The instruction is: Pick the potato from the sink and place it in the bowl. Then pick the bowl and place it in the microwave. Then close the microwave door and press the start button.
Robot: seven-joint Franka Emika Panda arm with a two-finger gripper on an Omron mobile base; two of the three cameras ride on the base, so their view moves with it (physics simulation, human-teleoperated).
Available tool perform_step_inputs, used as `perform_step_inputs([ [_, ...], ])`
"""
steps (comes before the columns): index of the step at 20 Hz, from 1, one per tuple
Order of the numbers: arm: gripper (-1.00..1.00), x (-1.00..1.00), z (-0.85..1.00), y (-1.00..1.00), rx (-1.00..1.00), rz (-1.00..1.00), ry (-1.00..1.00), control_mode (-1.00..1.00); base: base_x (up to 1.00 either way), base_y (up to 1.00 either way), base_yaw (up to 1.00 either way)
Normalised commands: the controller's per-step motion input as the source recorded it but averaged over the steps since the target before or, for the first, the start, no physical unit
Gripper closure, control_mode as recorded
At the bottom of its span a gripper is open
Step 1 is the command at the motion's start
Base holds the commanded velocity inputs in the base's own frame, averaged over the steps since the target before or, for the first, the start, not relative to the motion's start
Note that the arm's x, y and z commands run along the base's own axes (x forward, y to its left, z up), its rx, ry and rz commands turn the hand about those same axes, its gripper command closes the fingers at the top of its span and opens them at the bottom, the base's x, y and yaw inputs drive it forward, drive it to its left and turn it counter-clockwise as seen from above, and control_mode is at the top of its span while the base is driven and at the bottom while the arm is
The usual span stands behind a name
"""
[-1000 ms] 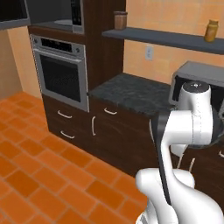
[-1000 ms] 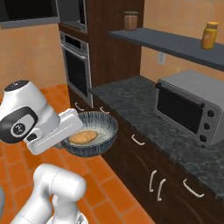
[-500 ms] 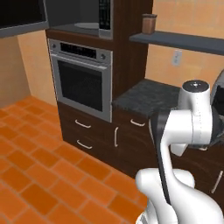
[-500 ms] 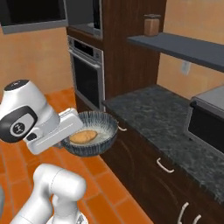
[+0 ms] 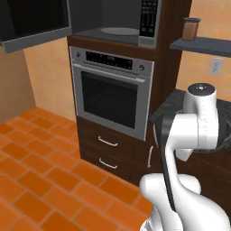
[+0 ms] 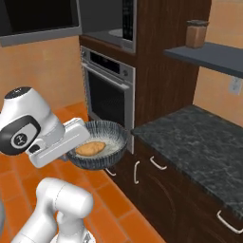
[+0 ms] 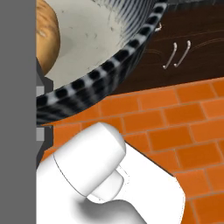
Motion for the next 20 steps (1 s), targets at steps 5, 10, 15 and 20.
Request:
perform_step_inputs([
  [5,1.0,0.0,0.0,0.0,0.0,0.0,0.0,1.0,0.35,0.66,-0.2],
  [10,1.0,0.0,0.0,0.0,0.0,0.0,0.0,1.0,0.18,0.35,-0.29],
  [15,1.0,0.0,0.0,0.0,0.0,0.0,0.0,1.0,0.39,0.68,-0.37],
  [20,1.0,0.0,0.0,0.0,0.0,0.0,0.0,1.0,0.3,0.58,-0.37],
])
